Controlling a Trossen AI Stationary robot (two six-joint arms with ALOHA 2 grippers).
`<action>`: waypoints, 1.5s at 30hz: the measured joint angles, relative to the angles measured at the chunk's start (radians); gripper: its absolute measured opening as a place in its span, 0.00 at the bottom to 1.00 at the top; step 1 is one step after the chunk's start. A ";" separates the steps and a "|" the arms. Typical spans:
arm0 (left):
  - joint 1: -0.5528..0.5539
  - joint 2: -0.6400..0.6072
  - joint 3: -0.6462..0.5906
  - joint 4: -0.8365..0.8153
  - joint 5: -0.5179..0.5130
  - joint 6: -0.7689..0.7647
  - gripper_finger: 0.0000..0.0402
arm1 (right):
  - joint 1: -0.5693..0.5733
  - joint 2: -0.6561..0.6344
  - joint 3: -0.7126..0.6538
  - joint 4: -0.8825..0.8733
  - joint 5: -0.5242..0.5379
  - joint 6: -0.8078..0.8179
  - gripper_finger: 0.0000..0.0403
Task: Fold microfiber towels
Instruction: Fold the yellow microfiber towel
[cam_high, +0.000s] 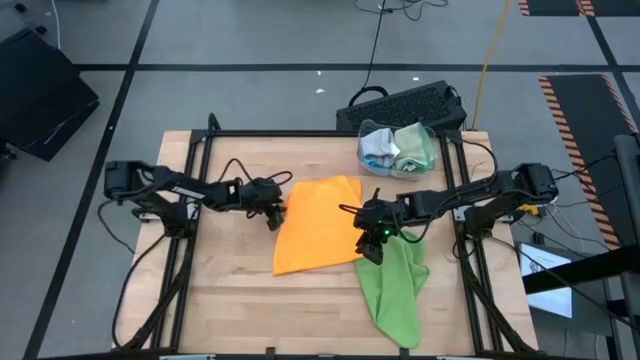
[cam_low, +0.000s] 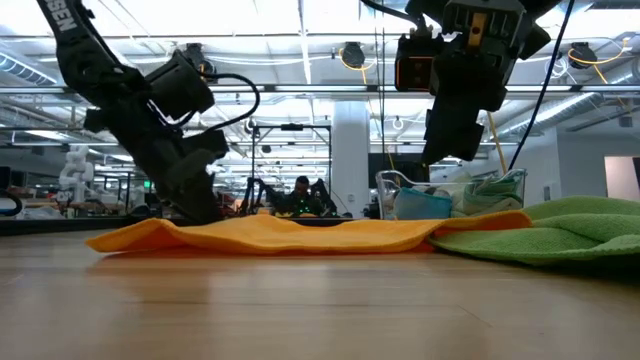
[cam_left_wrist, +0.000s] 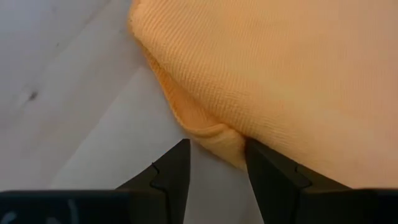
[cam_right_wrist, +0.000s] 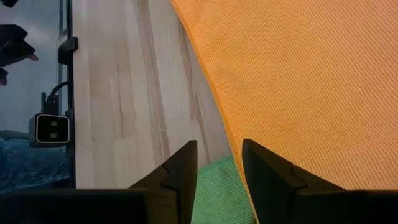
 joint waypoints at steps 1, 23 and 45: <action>0.000 0.013 0.000 0.011 0.000 -0.002 0.39 | 0.000 0.000 0.000 0.000 0.000 0.002 0.30; 0.004 -0.078 0.051 -0.153 -0.149 -0.005 0.01 | 0.000 0.000 0.000 0.008 0.000 0.008 0.30; -0.089 -0.248 0.286 -0.884 -0.167 -0.257 0.02 | -0.001 0.000 0.001 0.024 0.033 0.030 0.30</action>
